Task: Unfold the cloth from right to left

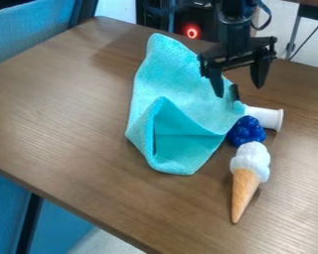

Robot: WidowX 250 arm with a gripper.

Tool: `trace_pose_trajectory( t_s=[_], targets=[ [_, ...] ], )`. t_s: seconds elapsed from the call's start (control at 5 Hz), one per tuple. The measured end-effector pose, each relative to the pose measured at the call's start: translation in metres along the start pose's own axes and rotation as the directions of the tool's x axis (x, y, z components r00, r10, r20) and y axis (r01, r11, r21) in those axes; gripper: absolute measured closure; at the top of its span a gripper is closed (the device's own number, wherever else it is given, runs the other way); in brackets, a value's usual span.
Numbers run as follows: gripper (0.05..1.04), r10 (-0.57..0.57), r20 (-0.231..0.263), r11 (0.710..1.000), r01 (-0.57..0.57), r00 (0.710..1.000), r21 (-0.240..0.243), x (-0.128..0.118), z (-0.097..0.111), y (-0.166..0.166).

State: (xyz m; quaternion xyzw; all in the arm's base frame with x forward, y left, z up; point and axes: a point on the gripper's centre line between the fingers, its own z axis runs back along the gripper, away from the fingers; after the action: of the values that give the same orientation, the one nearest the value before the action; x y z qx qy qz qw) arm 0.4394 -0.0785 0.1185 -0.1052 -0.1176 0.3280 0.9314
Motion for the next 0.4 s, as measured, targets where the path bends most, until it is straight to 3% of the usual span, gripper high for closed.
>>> trace_pose_trajectory(
  t_s=[0.4],
  targets=[
    [0.108, 0.017, -0.019, 0.999, -0.016, 1.0, 0.041, -0.0018, -0.0111, 0.0025]
  ],
)
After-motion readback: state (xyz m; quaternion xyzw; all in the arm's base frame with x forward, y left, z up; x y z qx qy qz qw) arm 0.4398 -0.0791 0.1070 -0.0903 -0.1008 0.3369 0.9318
